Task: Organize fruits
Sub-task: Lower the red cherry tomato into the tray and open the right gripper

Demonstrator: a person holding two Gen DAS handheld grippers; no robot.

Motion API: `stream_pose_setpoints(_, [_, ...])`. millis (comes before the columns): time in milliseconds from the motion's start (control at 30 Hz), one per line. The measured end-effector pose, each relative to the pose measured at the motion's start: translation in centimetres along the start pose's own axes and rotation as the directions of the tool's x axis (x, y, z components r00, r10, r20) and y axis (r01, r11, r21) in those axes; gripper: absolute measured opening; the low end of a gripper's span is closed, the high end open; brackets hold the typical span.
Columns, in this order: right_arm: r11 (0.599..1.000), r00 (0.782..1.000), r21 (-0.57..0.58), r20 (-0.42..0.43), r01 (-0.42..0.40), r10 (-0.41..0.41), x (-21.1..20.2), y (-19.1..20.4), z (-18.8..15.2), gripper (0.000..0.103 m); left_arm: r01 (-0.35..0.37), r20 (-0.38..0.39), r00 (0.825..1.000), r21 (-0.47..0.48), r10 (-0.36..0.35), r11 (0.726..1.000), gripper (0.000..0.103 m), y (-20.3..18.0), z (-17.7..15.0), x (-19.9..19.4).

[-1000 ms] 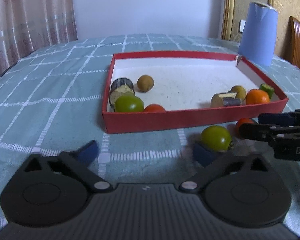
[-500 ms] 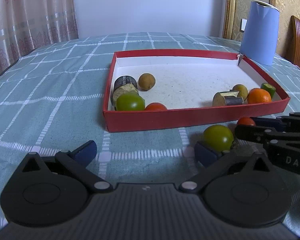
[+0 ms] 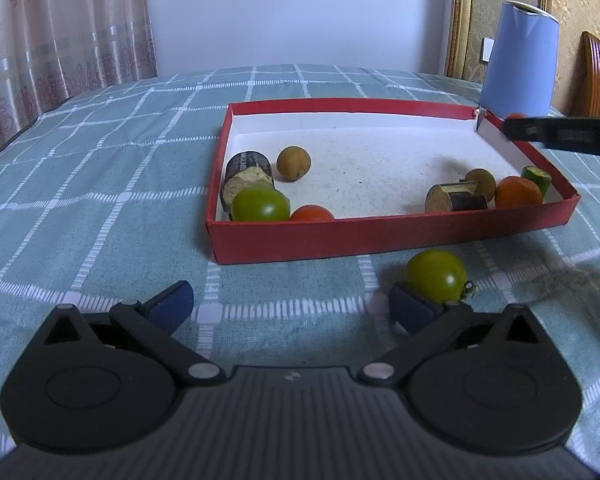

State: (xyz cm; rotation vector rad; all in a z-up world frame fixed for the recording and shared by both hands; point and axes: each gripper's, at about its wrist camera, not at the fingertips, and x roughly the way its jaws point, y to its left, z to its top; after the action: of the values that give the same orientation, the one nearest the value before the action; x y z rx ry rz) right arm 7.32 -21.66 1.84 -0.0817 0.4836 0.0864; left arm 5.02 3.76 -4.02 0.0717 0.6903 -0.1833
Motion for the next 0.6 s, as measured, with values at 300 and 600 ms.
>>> stream_pose_setpoints(300, [1.000, 0.990, 0.028, -0.143, 0.013, -0.009, 6.5, -0.4, 0.0, 0.023, 0.000, 0.000, 1.000, 0.000, 0.000, 1.000, 0.103, 0.0, 0.0, 0.0])
stream_pose_setpoints(600, [1.000, 0.986, 0.018, -0.165, 0.004, -0.001, 6.7, -0.1, -0.5, 0.024, 0.000, 0.000, 1.000, -0.001, 0.000, 1.000, 0.103, 0.0, 0.0, 0.0])
